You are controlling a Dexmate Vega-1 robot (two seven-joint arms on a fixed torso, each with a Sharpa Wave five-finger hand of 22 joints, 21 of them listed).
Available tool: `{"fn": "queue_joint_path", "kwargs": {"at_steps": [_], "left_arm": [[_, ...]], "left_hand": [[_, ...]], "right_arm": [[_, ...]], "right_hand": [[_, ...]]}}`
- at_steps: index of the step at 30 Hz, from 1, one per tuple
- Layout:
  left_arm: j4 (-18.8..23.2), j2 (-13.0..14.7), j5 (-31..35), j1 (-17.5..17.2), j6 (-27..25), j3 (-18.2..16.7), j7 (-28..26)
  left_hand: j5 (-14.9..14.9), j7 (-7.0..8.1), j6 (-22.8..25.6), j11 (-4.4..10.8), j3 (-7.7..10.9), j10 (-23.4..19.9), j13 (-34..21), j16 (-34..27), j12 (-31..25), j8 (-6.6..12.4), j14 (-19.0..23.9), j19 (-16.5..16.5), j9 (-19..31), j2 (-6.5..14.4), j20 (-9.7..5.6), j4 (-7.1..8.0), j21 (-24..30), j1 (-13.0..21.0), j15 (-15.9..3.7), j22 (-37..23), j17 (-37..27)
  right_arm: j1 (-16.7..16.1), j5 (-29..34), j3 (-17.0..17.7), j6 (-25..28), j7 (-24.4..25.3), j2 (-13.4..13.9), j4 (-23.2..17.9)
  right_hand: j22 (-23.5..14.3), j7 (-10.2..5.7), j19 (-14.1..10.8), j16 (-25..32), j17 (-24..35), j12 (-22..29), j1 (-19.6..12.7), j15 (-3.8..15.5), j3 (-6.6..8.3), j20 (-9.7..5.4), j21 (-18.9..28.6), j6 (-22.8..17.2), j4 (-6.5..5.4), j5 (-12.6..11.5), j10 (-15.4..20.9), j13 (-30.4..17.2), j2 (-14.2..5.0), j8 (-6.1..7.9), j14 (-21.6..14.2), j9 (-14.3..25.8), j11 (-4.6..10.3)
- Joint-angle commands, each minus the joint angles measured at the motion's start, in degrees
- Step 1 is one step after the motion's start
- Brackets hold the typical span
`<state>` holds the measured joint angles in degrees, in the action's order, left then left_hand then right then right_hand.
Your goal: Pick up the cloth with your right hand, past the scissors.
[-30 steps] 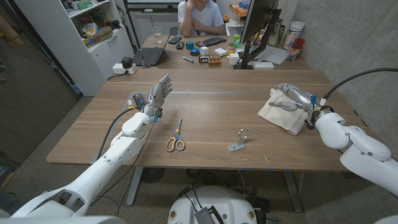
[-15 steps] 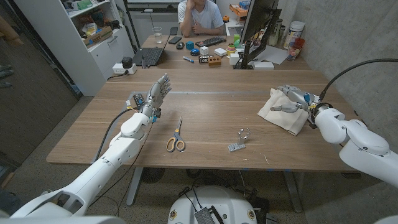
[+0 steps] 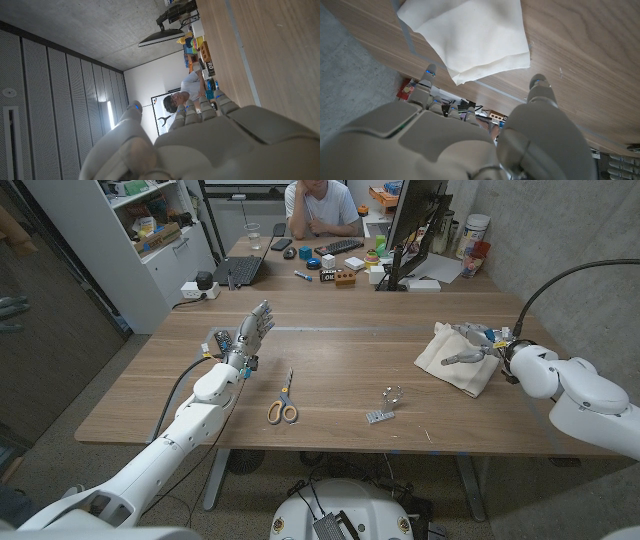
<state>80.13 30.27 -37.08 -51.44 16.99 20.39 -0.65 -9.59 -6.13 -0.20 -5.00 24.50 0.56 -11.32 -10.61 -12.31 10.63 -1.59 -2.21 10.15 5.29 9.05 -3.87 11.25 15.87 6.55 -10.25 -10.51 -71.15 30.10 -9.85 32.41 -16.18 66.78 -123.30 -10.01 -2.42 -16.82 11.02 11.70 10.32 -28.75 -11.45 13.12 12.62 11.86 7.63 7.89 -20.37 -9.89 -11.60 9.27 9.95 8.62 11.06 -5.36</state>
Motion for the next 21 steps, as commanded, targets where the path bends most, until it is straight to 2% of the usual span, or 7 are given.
{"fn": "queue_joint_path", "kwargs": {"at_steps": [1,3,6,12,15,20,21], "left_arm": [[0.73,0.04,0.05,-0.51,-0.14,0.04,-0.26],[1.01,0.16,0.14,-0.7,-0.28,0.05,-0.45],[1.36,0.34,0.14,-0.94,-0.41,-0.06,-0.68],[2.2,0.67,0.41,-1.33,-0.59,-0.28,-1.4],[2.37,0.75,0.51,-1.36,-0.68,-0.18,-1.34],[2.52,0.69,0.42,-1.53,-0.87,-0.12,-1.45],[2.63,0.7,0.42,-1.62,-0.97,-0.13,-1.6]], "left_hand": [[-0.38,-0.2,0.16,-0.09,0.01,0.07,-0.34,-0.37,-0.2,0.22,0.06,-0.14,0.18,0.33,0.59,-0.45,0.34,0.04,0.35,-0.23,-0.13],[-0.38,-0.2,0.15,-0.14,0.03,0.02,-0.34,-0.35,-0.22,0.21,0.01,-0.2,0.18,0.34,0.59,-0.48,0.32,0.04,0.41,-0.23,-0.13],[-0.38,-0.15,0.22,-0.17,0.04,0.01,-0.34,-0.37,-0.22,0.23,0.07,-0.12,0.19,0.35,0.64,-0.51,0.35,0.03,0.39,-0.23,-0.13],[-0.38,-0.23,0.4,-0.04,0.06,-0.05,-0.34,-0.39,-0.24,0.29,0.11,-0.14,0.19,0.37,0.67,-0.57,0.35,-0.01,0.47,-0.24,-0.14],[-0.37,-0.2,0.44,-0.07,0.06,-0.02,-0.34,-0.39,-0.22,0.3,0.13,-0.1,0.19,0.37,0.72,-0.59,0.37,-0.02,0.45,-0.24,-0.14],[-0.37,-0.15,0.45,-0.02,0.07,0.0,-0.35,-0.39,-0.22,0.29,0.13,-0.11,0.19,0.38,0.73,-0.61,0.36,-0.04,0.49,-0.24,-0.14],[-0.37,-0.17,0.46,-0.04,0.07,-0.01,-0.35,-0.39,-0.22,0.29,0.13,-0.1,0.19,0.38,0.72,-0.62,0.37,-0.05,0.47,-0.24,-0.15]], "right_arm": [[6.25,0.12,-7.11,3.14,-6.52,5.44,-0.08],[7.68,-0.12,-8.57,3.58,-7.59,6.19,-0.04],[7.87,-1.24,-9.11,4.8,-6.55,6.75,-0.3],[10.64,0.13,-13.43,7.48,-6.66,7.78,-0.42],[10.99,0.01,-14.89,8.25,-4.94,7.65,-0.1],[13.8,3.13,-19.4,10.75,-5.35,7.39,-0.19],[13.82,2.1,-19.37,10.21,-4.89,7.58,0.0]], "right_hand": [[-0.21,0.03,-0.7,-0.2,0.08,-0.09,-0.06,-0.2,-0.48,-0.04,-0.11,1.19,0.08,-0.55,-3.57,-0.06,0.32,-0.05,0.87,0.15,-0.44],[-0.22,0.01,-0.81,-0.23,0.07,-0.14,-0.09,-0.19,-0.57,-0.05,-0.11,1.5,0.07,-0.67,-3.97,-0.05,0.27,-0.04,1.1,0.15,-0.48],[-0.22,0.09,-1.07,-0.35,0.04,-0.13,-0.17,-0.3,-0.82,-0.05,-0.11,2.28,0.06,-0.96,-4.67,-0.02,0.2,-0.02,1.81,0.15,-0.81],[-0.21,0.44,-1.37,-0.32,0.0,-0.12,-0.29,-0.42,-1.15,-0.04,-0.14,3.36,0.05,-1.3,-5.63,0.01,0.12,-0.01,2.33,0.15,-0.9],[-0.21,0.52,-1.41,-0.3,-0.01,-0.09,-0.3,-0.42,-1.22,-0.04,-0.15,3.48,0.05,-1.36,-5.72,0.02,0.12,0.03,2.42,0.15,-0.95],[-0.19,0.57,-1.48,-0.22,-0.02,-0.01,-0.32,-0.3,-1.33,-0.04,-0.18,3.6,0.04,-1.43,-5.78,0.03,0.11,0.09,2.37,0.15,-0.97],[-0.19,0.64,-1.49,-0.19,-0.02,0.01,-0.32,-0.29,-1.37,-0.04,-0.18,3.65,0.04,-1.45,-5.8,0.03,0.11,0.1,2.34,0.15,-0.97]]}}
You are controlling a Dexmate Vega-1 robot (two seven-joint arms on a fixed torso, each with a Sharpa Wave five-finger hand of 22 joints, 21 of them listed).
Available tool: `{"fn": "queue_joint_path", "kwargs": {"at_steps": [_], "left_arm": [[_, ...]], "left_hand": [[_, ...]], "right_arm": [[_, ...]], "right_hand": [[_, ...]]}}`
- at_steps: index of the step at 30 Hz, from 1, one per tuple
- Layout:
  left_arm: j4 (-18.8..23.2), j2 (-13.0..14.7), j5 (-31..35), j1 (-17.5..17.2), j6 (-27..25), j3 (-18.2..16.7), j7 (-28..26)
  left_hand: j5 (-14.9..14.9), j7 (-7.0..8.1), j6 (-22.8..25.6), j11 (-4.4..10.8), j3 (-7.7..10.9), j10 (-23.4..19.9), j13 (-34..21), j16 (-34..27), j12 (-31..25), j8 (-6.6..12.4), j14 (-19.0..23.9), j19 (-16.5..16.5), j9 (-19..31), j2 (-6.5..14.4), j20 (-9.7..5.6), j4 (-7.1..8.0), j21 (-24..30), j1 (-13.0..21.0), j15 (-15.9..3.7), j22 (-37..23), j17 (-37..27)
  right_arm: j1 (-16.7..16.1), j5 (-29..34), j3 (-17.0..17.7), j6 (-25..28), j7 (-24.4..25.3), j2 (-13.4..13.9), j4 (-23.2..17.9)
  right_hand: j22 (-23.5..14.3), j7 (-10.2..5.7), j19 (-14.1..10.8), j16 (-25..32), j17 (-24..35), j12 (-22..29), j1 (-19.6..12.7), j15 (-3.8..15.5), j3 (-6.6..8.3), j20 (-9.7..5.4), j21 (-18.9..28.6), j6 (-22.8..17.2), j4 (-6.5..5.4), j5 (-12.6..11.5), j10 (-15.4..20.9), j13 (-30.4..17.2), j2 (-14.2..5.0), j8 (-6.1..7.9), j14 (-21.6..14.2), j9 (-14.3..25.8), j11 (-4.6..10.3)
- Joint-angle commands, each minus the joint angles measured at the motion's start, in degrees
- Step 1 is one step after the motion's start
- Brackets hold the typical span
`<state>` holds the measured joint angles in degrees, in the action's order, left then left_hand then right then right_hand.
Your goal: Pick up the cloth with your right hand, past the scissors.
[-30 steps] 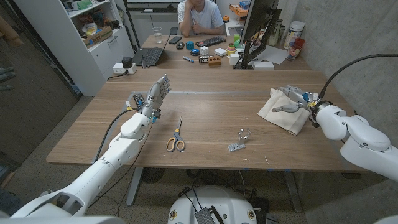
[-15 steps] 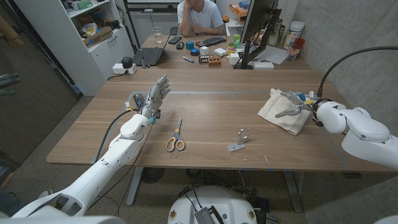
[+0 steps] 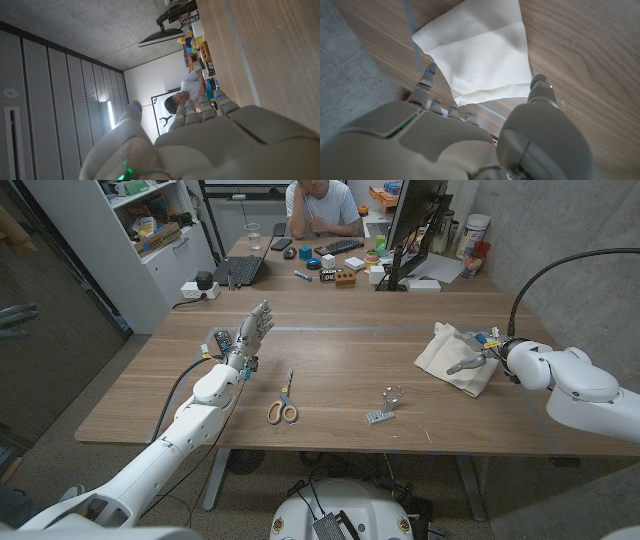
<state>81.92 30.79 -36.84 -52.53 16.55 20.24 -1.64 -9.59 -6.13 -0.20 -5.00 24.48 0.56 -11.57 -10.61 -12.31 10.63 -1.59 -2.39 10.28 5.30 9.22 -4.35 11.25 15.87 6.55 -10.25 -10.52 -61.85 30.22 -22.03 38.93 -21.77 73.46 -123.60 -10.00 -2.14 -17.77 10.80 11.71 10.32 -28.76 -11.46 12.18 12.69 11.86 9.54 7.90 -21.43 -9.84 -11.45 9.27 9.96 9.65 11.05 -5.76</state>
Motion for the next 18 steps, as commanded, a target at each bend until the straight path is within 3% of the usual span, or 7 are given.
{"fn": "queue_joint_path", "kwargs": {"at_steps": [1,10,12,18], "left_arm": [[0.94,0.26,0.24,-0.58,-0.6,0.05,-0.64],[2.04,0.72,0.31,-1.58,-0.85,-0.41,-1.7],[2.29,0.9,0.28,-1.76,-1.05,-0.48,-1.81],[2.19,0.64,0.2,-1.87,-0.97,-0.47,-1.99]], "left_hand": [[-0.37,-0.16,0.49,-0.01,0.09,-0.02,-0.09,-0.39,-0.22,0.29,0.14,0.08,0.06,0.39,0.54,-0.14,0.37,-0.06,0.47,-0.24,-0.15],[-0.37,-0.17,0.45,-0.03,0.11,0.01,-0.09,-0.38,-0.21,0.25,0.11,-0.13,0.06,0.42,0.79,-0.18,0.29,-0.13,0.66,-0.25,-0.16],[-0.37,-0.2,0.46,0.01,0.11,0.04,-0.09,-0.38,-0.2,0.25,0.11,-0.14,0.07,0.43,0.83,-0.19,0.29,-0.14,0.68,-0.26,-0.17],[-0.37,-0.17,0.53,-0.02,0.13,-0.05,-0.1,-0.41,-0.23,0.26,0.17,-0.06,0.07,0.46,0.83,-0.21,0.33,-0.2,0.73,-0.26,-0.18]], "right_arm": [[4.94,2.12,-7.85,3.26,0.75,1.15,0.41],[8.14,1.09,-11.97,4.08,-0.29,0.78,1.75],[9.5,3.34,-14.05,4.66,-1.9,0.86,1.77],[10.08,2.42,-15.59,5.71,-1.36,0.43,1.85]], "right_hand": [[-0.19,0.4,-0.56,0.04,-0.03,0.01,-0.31,-0.27,-0.45,-0.11,-0.19,1.76,0.02,-0.4,-5.88,-0.12,0.12,0.09,1.3,0.16,-0.56],[-0.17,0.64,-0.72,0.15,-0.05,0.12,-0.31,-0.06,-0.68,-0.11,-0.21,2.24,0.0,-0.54,-6.02,-0.1,0.12,0.11,1.3,0.16,-0.57],[-0.17,0.64,-0.76,0.17,-0.06,0.12,-0.31,-0.09,-0.73,-0.12,-0.22,2.4,-0.01,-0.57,-6.1,-0.09,0.12,0.09,1.3,0.16,-0.53],[-0.16,0.79,-0.91,0.24,-0.07,0.21,-0.29,-0.1,-0.98,-0.11,-0.24,2.95,-0.05,-0.69,-6.28,-0.07,0.14,0.09,1.38,0.16,-0.72]]}}
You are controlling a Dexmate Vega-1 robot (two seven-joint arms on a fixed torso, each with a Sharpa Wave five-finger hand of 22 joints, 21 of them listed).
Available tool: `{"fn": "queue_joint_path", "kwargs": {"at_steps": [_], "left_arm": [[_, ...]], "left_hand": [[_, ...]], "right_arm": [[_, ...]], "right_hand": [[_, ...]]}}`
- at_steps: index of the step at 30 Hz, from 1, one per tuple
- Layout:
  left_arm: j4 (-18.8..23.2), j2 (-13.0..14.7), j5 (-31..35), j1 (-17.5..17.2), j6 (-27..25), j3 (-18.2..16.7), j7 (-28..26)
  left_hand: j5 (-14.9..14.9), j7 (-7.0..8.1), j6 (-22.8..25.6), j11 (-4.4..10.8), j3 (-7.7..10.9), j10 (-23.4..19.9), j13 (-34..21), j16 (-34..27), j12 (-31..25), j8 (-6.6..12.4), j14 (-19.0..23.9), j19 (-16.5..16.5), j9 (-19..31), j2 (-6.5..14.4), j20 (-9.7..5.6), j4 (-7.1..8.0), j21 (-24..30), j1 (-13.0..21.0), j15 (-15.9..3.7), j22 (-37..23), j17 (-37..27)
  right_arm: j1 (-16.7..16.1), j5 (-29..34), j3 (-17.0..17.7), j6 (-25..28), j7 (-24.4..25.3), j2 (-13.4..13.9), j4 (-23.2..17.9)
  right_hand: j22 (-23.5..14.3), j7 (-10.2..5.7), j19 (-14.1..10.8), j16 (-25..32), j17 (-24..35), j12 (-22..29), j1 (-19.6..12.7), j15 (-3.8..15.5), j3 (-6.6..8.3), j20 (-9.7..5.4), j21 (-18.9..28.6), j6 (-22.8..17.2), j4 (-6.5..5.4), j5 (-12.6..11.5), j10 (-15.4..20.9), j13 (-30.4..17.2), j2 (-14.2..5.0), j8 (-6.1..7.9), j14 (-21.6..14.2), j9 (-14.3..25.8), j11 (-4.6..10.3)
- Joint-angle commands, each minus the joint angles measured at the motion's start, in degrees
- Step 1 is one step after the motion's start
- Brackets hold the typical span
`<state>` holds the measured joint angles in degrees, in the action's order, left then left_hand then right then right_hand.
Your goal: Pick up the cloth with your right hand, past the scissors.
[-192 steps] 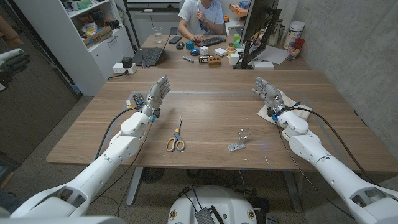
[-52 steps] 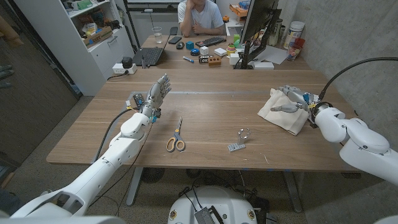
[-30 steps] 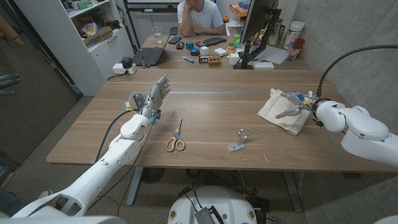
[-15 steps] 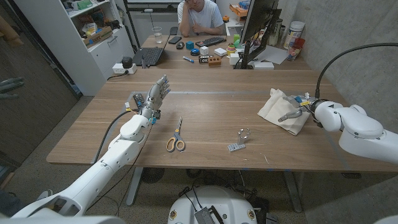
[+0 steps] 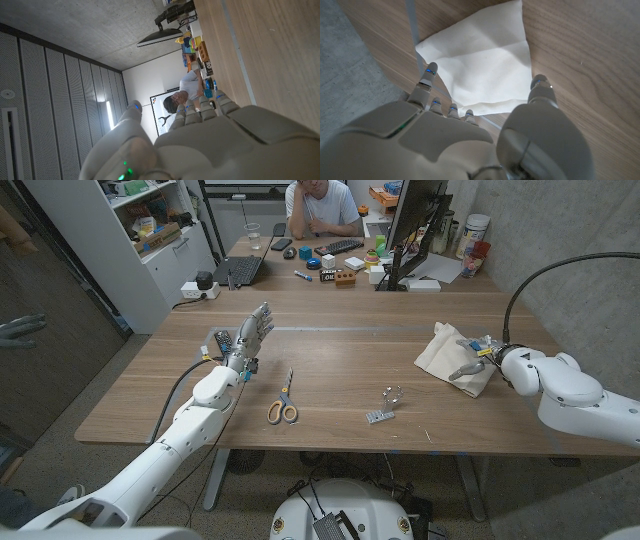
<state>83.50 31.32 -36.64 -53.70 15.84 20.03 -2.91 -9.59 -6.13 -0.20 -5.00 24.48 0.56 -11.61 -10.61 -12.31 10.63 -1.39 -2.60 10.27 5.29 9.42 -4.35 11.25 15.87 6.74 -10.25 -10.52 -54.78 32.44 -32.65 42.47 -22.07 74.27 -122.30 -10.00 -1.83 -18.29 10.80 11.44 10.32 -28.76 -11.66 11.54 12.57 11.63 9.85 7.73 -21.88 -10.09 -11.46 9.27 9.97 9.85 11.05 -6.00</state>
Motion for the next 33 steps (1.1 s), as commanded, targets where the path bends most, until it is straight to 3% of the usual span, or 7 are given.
{"fn": "queue_joint_path", "kwargs": {"at_steps": [1,18,33], "left_arm": [[0.5,0.01,-0.03,-0.7,-0.16,-0.25,-0.7],[0.92,0.39,0.49,-0.68,-0.84,0.2,-0.71],[1.65,0.55,0.79,-0.94,-1.67,0.29,-1.61]], "left_hand": [[-0.37,-0.15,0.52,-0.02,0.13,-0.08,-0.06,-0.4,-0.24,0.26,-0.04,0.19,0.08,0.47,0.63,-0.22,0.35,-0.2,0.54,-0.26,-0.18],[-0.38,-0.09,0.68,0.11,0.17,-0.09,-0.06,-0.41,-0.24,0.28,-0.01,0.19,0.08,0.53,0.65,-0.29,0.36,-0.32,0.61,-0.28,-0.21],[-0.37,-0.13,0.65,0.08,0.2,-0.09,-0.07,-0.41,-0.23,0.24,-0.02,0.09,0.08,0.56,0.72,-0.35,0.33,-0.44,0.59,-0.28,-0.22]], "right_arm": [[3.11,-0.16,-5.22,1.69,-0.86,-0.43,0.79],[6.78,1.94,-9.25,0.82,0.3,-2.31,3.84],[7.17,0.77,-10.05,0.66,1.93,-3.03,6.41]], "right_hand": [[-0.16,0.47,-0.4,0.25,0.2,0.23,-0.28,0.08,-0.38,0.0,-0.01,2.72,0.11,-0.26,-6.02,-0.06,0.14,0.08,1.17,0.16,-0.5],[-0.14,0.63,-0.67,0.51,0.18,0.56,-0.14,0.18,-0.86,0.01,-0.08,3.08,-0.06,-0.51,-5.83,-0.03,-0.02,0.34,0.91,0.16,-0.59],[-0.15,0.19,-1.34,1.25,0.19,1.06,-0.59,0.58,-1.14,-0.07,-0.05,1.87,-0.14,-1.05,-5.04,0.01,-0.73,1.13,-0.56,0.16,-0.21]]}}
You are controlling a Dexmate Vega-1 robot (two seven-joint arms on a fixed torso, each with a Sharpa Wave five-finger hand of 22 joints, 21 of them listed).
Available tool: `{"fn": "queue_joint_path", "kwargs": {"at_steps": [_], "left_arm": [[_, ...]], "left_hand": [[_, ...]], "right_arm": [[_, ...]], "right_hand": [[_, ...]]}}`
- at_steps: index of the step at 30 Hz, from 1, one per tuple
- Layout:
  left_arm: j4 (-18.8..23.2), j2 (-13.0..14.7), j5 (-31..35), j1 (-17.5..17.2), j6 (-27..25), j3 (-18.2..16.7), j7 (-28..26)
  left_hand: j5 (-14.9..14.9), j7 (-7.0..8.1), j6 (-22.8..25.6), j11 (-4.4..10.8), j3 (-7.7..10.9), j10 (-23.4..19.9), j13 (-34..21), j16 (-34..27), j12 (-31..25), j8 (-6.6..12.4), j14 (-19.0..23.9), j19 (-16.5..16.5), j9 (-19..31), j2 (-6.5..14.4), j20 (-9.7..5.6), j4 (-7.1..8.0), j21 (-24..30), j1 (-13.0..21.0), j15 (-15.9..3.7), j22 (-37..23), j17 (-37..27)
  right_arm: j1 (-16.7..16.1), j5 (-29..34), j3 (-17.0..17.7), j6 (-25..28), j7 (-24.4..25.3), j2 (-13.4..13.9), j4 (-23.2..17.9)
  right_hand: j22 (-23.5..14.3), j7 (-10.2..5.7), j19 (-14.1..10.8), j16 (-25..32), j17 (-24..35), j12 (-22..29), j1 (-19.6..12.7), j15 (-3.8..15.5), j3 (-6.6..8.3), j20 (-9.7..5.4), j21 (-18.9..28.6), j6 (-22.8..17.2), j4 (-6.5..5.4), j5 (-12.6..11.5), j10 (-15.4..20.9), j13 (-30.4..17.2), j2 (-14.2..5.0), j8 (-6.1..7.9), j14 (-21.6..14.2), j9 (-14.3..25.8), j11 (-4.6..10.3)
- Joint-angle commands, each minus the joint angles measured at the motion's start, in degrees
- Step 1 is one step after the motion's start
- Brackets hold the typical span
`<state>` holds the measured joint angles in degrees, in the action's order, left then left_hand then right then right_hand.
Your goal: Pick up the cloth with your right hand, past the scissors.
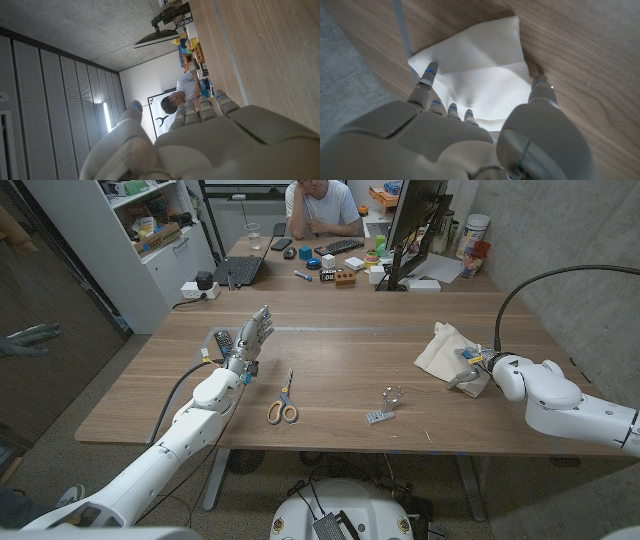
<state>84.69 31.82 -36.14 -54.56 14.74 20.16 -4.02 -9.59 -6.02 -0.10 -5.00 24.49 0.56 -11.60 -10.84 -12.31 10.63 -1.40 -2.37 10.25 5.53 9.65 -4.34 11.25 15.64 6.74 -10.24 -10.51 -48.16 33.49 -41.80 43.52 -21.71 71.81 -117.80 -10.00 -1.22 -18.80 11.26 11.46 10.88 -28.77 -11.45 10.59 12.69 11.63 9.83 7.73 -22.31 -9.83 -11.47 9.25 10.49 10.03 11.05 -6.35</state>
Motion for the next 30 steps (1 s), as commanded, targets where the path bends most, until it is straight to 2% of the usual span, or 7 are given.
{"fn": "queue_joint_path", "kwargs": {"at_steps": [1,13,20,23,25,26,30], "left_arm": [[0.47,0.03,0.27,-0.05,-0.67,0.19,-0.5],[0.74,0.03,0.55,-0.04,-0.88,0.33,-0.84],[0.46,-0.2,0.28,-0.1,-0.69,0.31,-0.67],[0.36,-0.37,0.36,-0.2,-0.44,0.28,-0.91],[0.24,-0.5,0.08,-0.24,-0.38,0.2,-0.8],[0.25,-0.5,0.17,-0.27,-0.36,0.21,-0.9],[0.23,-0.52,0.16,-0.42,-0.23,0.14,-1.01]], "left_hand": [[-0.37,-0.26,0.56,0.13,0.2,-0.05,-0.08,-0.18,-0.21,0.24,-0.01,-0.14,0.1,0.33,0.5,-0.36,0.34,-0.22,0.62,-0.29,-0.22],[-0.37,-0.22,0.63,0.14,0.21,-0.09,-0.09,-0.19,-0.22,0.25,0.0,-0.21,0.1,0.33,0.72,-0.4,0.32,-0.3,0.61,-0.29,-0.23],[-0.37,-0.2,0.68,0.14,0.21,-0.07,-0.09,-0.19,-0.22,0.26,0.01,-0.22,0.1,0.33,0.83,-0.43,0.32,-0.35,0.61,-0.29,-0.24],[-0.37,-0.2,0.7,0.14,0.22,-0.11,-0.1,-0.2,-0.24,0.26,0.02,-0.23,0.1,0.34,0.84,-0.44,0.32,-0.37,0.62,-0.29,-0.24],[-0.37,-0.2,0.7,0.14,0.22,-0.18,-0.1,-0.19,-0.26,0.25,0.02,-0.23,0.1,0.34,0.85,-0.45,0.33,-0.38,0.62,-0.3,-0.24],[-0.37,-0.16,0.66,0.16,0.22,-0.19,-0.1,-0.19,-0.27,0.24,0.02,-0.24,0.11,0.34,0.83,-0.45,0.32,-0.39,0.62,-0.3,-0.24],[-0.37,-0.16,0.72,0.12,0.23,-0.18,-0.1,-0.19,-0.26,0.26,0.0,-0.24,0.11,0.34,0.88,-0.47,0.33,-0.41,0.59,-0.3,-0.24]], "right_arm": [[0.64,-0.42,-0.91,-0.38,1.49,-0.65,2.1],[0.05,-2.3,-0.41,-0.62,3.05,-1.18,3.53],[0.39,-1.45,-1.11,-0.21,2.57,-1.52,3.97],[0.1,0.04,-1.47,-0.06,4.18,-1.45,3.89],[-0.45,-0.93,-0.76,0.14,5.24,-1.52,3.8],[-0.45,-0.28,-0.98,0.5,5.41,-1.51,3.72],[-0.68,-0.47,-0.7,0.72,5.8,-1.41,3.54]], "right_hand": [[-0.21,-0.73,-1.69,1.29,0.21,0.72,-1.08,0.73,-0.19,-0.28,0.19,1.37,-0.08,-0.92,-4.85,0.01,-1.09,0.87,-1.96,0.16,0.41],[-0.35,-3.05,-12.47,3.74,0.5,2.78,-5.68,2.52,-0.54,-0.44,2.54,-5.32,0.48,-2.71,1.18,-0.42,-2.52,2.6,-9.65,0.13,2.02],[-0.25,-3.55,-15.48,4.55,0.69,3.74,-6.89,3.35,-0.68,-0.32,2.7,-8.61,0.35,-3.06,4.48,-0.66,-2.97,3.22,-12.42,0.21,2.32],[-0.23,-4.32,-17.44,5.42,0.88,4.92,-7.84,4.03,-0.62,-0.4,2.68,-11.42,0.23,-3.17,8.22,-0.91,-3.6,3.81,-15.0,0.3,2.58],[-0.23,-4.67,-21.44,6.59,1.25,6.02,-9.95,4.77,-0.16,-0.66,3.19,-14.87,0.46,-3.2,12.03,-1.32,-4.58,4.49,-18.33,0.51,3.02],[-0.22,-4.68,-22.57,6.9,1.39,6.06,-10.51,4.96,-0.01,-0.77,3.36,-16.2,0.51,-3.19,12.37,-1.44,-4.84,4.84,-19.13,0.57,3.2],[-0.14,-5.8,-28.56,9.05,2.45,7.74,-14.36,6.9,1.51,-0.84,3.99,-22.33,0.77,-2.39,17.9,-2.21,-7.19,6.33,-24.23,1.03,4.81]]}}
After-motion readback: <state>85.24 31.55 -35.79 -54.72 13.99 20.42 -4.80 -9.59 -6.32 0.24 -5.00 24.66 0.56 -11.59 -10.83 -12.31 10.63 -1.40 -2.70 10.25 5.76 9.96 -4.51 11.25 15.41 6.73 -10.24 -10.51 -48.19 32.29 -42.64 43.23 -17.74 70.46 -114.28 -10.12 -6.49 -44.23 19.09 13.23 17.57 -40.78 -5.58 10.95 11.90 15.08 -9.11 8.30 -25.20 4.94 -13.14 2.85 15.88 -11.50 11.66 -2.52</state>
